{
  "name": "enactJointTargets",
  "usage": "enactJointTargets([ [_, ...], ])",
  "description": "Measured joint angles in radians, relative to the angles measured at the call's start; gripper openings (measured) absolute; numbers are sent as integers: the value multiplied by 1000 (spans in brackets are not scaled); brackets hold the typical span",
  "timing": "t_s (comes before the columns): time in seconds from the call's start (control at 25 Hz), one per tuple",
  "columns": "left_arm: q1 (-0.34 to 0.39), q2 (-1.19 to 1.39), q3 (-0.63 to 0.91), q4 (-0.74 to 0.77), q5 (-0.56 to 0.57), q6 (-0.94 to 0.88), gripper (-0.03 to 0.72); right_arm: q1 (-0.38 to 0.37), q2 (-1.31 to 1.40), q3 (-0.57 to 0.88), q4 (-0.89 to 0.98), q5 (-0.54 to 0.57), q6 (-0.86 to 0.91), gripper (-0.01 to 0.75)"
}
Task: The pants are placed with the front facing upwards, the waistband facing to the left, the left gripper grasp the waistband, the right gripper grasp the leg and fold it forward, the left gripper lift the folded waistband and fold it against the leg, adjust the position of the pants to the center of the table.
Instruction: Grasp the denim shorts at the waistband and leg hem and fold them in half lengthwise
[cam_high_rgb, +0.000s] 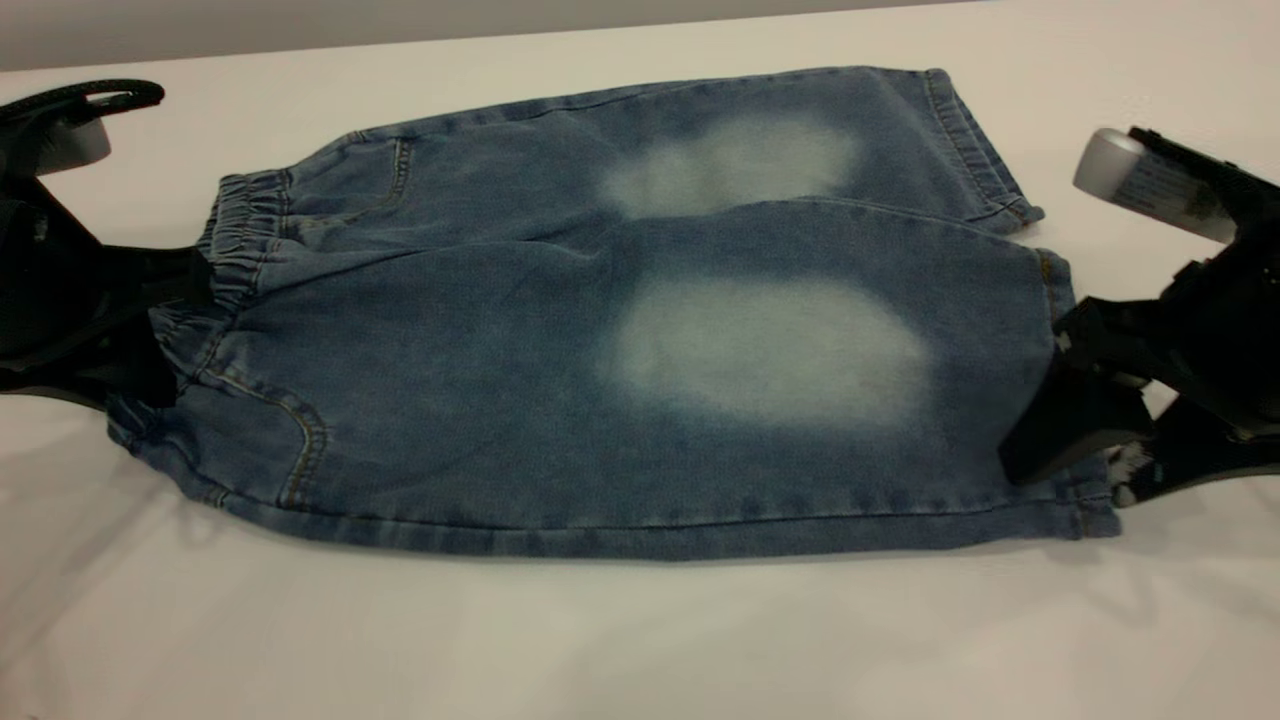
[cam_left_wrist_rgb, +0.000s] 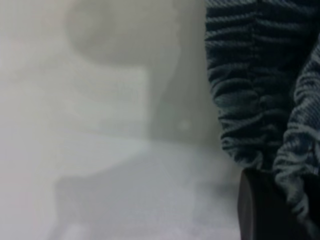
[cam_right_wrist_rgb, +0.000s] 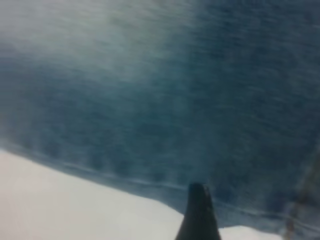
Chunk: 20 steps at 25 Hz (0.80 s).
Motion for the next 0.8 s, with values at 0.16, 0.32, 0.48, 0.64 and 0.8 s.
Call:
enactJointTargets([
  [0.16,0,0,0,0,-1,0,150,0,0,0,61,5,-59,460],
  [0.32,0,0,0,0,-1,2,150,0,2,0,63,5,-59,426],
  [0.48,0,0,0,0,-1,1,150,0,2,0,63,3,-59,369],
  [0.64,0,0,0,0,-1,1,150,0,2,0,68,-7,-59,293],
  [0.8,0,0,0,0,-1,1,150,0,2,0,68,-17,-59,203],
])
